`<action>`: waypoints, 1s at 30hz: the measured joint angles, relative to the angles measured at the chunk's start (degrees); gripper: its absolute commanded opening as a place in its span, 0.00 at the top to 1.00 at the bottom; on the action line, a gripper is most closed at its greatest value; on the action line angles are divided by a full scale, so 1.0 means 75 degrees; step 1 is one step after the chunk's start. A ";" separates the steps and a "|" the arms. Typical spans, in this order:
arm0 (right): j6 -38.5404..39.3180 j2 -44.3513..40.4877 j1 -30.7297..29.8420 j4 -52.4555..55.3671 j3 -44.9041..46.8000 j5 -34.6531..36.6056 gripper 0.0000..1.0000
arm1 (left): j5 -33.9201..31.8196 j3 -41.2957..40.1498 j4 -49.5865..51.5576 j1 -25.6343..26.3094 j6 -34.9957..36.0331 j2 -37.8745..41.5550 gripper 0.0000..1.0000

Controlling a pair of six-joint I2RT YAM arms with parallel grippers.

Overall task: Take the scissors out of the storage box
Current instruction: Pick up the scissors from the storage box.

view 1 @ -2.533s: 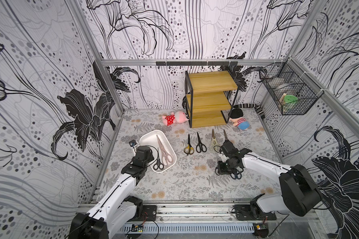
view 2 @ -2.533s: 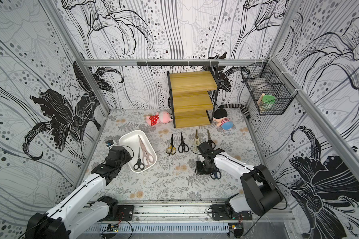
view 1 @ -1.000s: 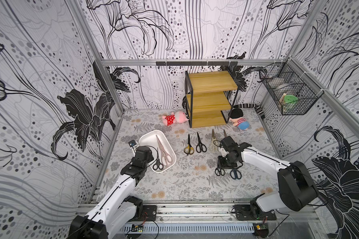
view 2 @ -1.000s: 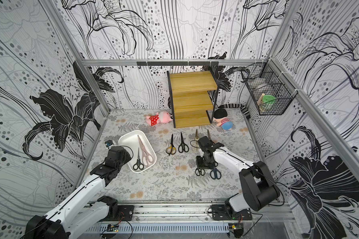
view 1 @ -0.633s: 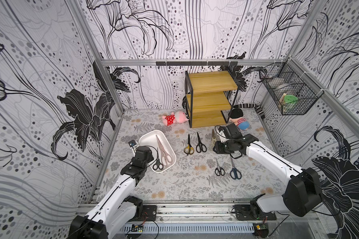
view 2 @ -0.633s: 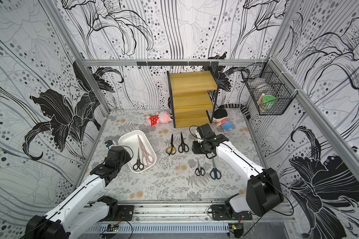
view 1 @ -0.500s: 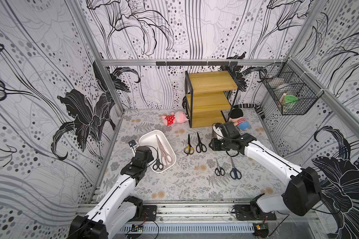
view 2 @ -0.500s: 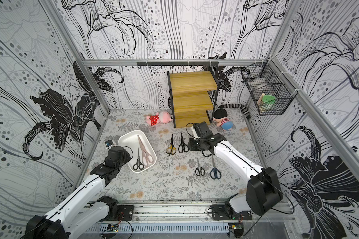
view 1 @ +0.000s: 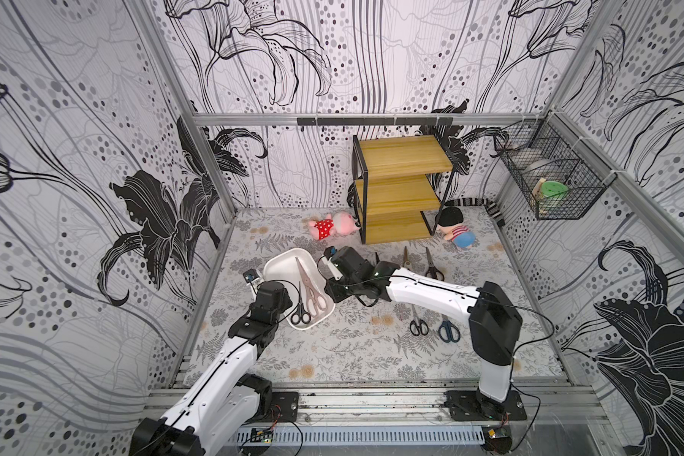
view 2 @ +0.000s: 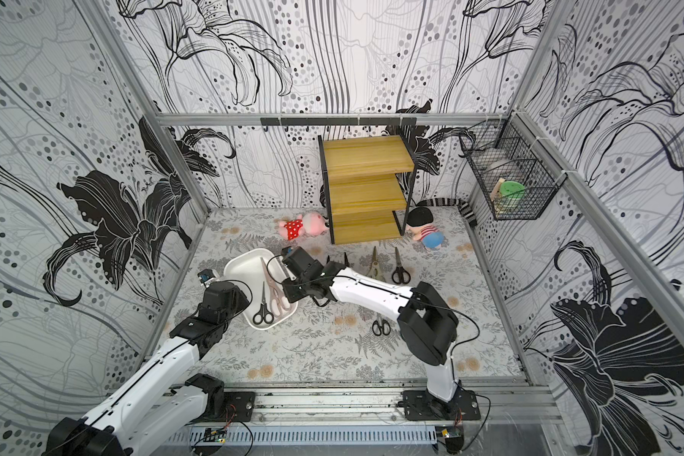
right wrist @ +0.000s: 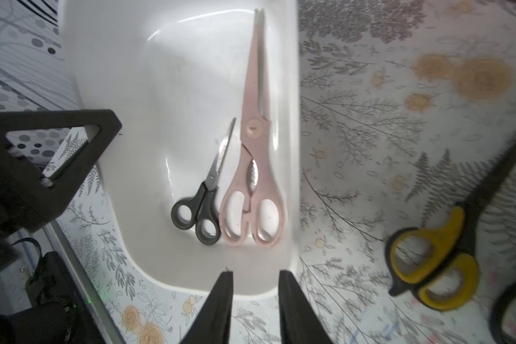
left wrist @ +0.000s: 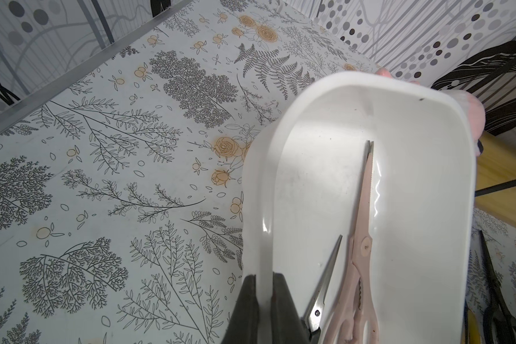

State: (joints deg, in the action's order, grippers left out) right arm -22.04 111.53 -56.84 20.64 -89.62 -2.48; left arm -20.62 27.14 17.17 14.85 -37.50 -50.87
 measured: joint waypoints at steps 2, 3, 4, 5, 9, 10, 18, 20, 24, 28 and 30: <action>0.0041 0.0428 -0.0230 -0.0012 -0.0364 0.0055 0.69 | 0.0000 0.0000 0.0000 0.0000 -0.0023 -0.0041 1.00; 0.0041 0.0627 -0.0326 0.0003 -0.0542 0.0052 0.69 | 0.0000 0.0000 0.0000 0.0000 -0.0032 -0.0050 1.00; 0.0038 0.0799 -0.0402 0.0006 -0.0702 0.0050 0.69 | 0.0000 0.0000 0.0000 0.0000 -0.0038 -0.0050 1.00; 0.0038 0.0927 -0.0449 0.0006 -0.0822 0.0047 0.69 | 0.0000 0.0000 0.0000 0.0000 -0.0044 -0.0052 1.00; -0.0003 0.1381 -0.0522 0.0015 -0.1209 -0.0067 0.69 | 0.0000 0.0000 0.0000 0.0000 -0.0061 -0.0052 1.00; -0.0058 0.1513 -0.0522 0.0044 -0.1341 -0.0093 0.69 | 0.0000 0.0000 0.0000 0.0000 -0.0064 -0.0052 1.00; -0.0624 0.2355 -0.0527 0.0577 -0.2122 0.0099 0.72 | 0.0000 0.0000 0.0003 0.0000 -0.0085 -0.0052 1.00; -0.0755 0.2404 -0.0527 0.0720 -0.2122 0.0172 0.73 | -0.0003 0.0000 0.0003 0.0000 -0.0087 -0.0052 1.00; -0.0921 0.2483 -0.0527 0.0790 -0.2124 0.0192 0.73 | -0.0023 0.0000 0.0003 0.0000 -0.0087 -0.0082 1.00; -0.0979 0.2669 -0.0527 0.0796 -0.2270 0.0187 0.74 | -0.0029 0.0000 0.0003 0.0000 -0.0087 -0.0085 1.00; -0.0982 0.2754 -0.0527 0.0804 -0.2331 0.0166 0.74 | -0.0029 0.0000 0.0003 0.0000 -0.0090 -0.0085 1.00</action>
State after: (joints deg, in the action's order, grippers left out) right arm -29.41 132.18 -60.80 26.68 -107.11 -1.23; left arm -20.84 27.14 17.19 14.85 -38.17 -51.51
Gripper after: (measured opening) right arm 0.262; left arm 0.086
